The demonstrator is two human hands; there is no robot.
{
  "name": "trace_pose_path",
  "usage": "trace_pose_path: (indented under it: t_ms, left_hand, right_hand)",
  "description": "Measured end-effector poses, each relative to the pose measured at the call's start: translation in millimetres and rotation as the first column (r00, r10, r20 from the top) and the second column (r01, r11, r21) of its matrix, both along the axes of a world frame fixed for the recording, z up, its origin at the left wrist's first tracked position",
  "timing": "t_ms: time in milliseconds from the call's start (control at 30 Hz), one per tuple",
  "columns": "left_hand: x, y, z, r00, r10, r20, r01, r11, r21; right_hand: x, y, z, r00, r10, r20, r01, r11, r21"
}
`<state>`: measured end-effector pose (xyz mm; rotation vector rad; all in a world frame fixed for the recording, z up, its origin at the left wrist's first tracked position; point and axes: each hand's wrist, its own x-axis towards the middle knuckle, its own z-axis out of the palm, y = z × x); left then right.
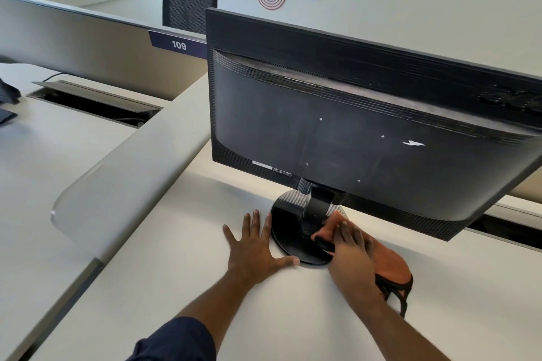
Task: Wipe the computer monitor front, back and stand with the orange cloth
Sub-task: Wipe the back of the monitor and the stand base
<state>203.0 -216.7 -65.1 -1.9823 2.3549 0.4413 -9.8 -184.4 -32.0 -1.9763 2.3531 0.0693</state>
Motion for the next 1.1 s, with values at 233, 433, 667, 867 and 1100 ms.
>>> trace_pose_path:
  t_ms: [233, 433, 667, 867, 1100]
  left_hand:
    - [0, -1, -1, 1.0, -0.017, 0.026, 0.017, 1.0, -0.002]
    - [1, 0, 5, 0.997, -0.048, 0.057, 0.046, 0.999, 0.029]
    - [0, -1, 4, 0.993, -0.074, 0.091, 0.072, 0.997, 0.032]
    - [2, 1, 3, 0.993, -0.083, 0.081, 0.082, 0.996, 0.019]
    - [2, -2, -2, 0.997, -0.053, 0.057, 0.051, 0.998, 0.03]
  right_hand:
    - [46, 49, -17, 0.981, 0.19, 0.044, -0.189, 0.981, -0.033]
    - [65, 25, 4, 0.966, 0.25, 0.062, -0.242, 0.963, -0.116]
    - [106, -31, 13, 0.976, 0.168, 0.139, -0.157, 0.984, -0.087]
    - [109, -44, 12, 0.958, 0.263, 0.112, -0.26, 0.965, -0.035]
    - [51, 13, -2, 0.914, 0.393, 0.103, -0.387, 0.919, -0.074]
